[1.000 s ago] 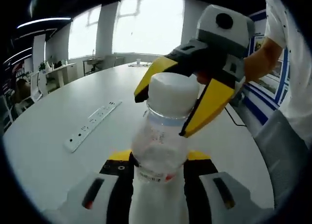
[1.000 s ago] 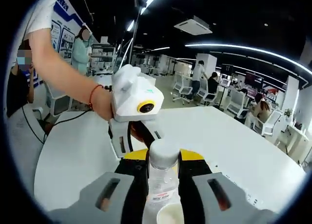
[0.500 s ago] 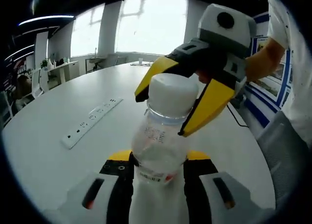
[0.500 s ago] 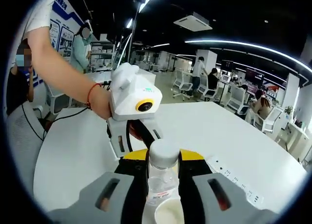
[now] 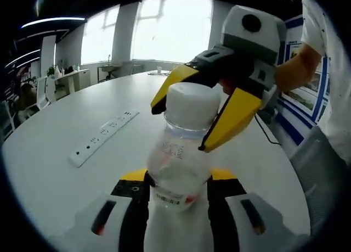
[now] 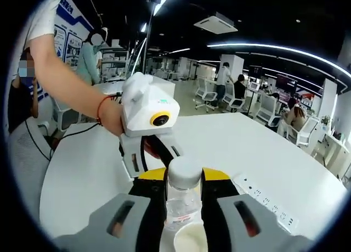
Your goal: Arrange the tabletop items into an orderly group along one side of the table until the central work area is clear of visible clutter.
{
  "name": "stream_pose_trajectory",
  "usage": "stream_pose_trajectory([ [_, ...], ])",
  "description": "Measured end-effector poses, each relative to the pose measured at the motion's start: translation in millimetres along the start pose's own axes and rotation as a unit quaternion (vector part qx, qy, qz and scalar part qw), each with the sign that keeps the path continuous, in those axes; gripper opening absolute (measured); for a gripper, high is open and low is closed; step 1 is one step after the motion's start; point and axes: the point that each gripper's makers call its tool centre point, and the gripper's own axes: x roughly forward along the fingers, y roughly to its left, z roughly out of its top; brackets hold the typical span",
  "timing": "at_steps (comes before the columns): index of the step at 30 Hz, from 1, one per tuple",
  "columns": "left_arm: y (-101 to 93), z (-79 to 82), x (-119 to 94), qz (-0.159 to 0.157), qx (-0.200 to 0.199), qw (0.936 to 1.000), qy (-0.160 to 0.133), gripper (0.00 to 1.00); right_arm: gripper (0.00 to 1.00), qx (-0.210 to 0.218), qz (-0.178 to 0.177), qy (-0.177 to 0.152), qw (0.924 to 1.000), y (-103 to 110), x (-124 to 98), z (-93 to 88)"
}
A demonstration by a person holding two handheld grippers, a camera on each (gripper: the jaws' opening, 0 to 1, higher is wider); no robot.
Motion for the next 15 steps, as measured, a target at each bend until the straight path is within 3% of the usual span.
stream_pose_trajectory([
  [15,-1.6,2.1,2.7,0.009,-0.009,0.9999,0.000,0.49,0.21,-0.001,0.002,0.004,1.0000,0.2,-4.2,-2.1],
])
